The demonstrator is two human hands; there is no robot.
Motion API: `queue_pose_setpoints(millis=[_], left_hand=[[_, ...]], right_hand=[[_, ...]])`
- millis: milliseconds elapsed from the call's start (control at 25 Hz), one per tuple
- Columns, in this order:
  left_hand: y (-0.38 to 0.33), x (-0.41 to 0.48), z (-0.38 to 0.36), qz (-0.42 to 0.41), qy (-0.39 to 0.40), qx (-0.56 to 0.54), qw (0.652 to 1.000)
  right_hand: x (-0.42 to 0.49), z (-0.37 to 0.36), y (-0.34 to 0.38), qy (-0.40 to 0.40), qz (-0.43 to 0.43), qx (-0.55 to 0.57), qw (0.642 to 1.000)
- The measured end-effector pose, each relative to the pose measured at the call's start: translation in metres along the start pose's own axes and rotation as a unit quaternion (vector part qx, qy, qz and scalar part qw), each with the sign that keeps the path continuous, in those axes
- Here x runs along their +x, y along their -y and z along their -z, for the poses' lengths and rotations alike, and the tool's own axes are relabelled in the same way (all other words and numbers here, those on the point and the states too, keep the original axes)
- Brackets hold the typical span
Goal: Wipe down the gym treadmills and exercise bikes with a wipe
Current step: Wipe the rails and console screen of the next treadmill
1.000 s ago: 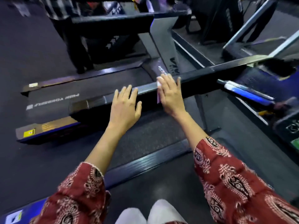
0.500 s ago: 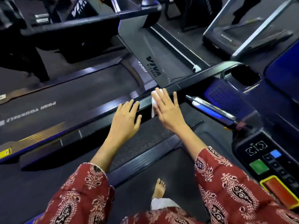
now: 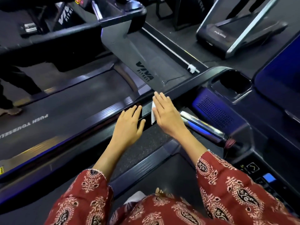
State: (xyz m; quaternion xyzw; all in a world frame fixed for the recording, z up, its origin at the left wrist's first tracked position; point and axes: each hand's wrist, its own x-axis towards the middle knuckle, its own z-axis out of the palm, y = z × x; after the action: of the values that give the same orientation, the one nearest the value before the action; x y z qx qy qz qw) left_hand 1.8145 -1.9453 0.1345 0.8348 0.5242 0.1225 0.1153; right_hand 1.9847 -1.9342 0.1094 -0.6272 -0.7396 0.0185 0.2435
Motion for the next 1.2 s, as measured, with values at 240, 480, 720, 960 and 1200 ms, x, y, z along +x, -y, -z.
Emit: queue_pose_setpoints(millis=[240, 480, 720, 960, 1200], left_hand=[[-0.019, 0.050, -0.007, -0.066, 0.016, -0.030, 0.997], [-0.031, 0.086, -0.007, -0.135, 0.051, -0.055, 0.988], [-0.043, 0.114, -0.011, -0.159, 0.083, -0.090, 0.980], [-0.055, 0.141, -0.021, -0.171, 0.097, -0.098, 0.976], [-0.074, 0.169, -0.023, -0.182, 0.119, -0.100, 0.971]], right_hand=[[0.022, 0.025, -0.038, 0.078, 0.059, -0.089, 0.991], [0.024, 0.044, -0.063, 0.108, -0.032, -0.077, 0.991], [0.031, 0.048, -0.070, 0.100, -0.130, -0.073, 0.984], [0.048, 0.060, -0.099, 0.112, -0.154, -0.101, 0.976], [0.071, 0.065, -0.111, 0.112, -0.193, -0.144, 0.964]])
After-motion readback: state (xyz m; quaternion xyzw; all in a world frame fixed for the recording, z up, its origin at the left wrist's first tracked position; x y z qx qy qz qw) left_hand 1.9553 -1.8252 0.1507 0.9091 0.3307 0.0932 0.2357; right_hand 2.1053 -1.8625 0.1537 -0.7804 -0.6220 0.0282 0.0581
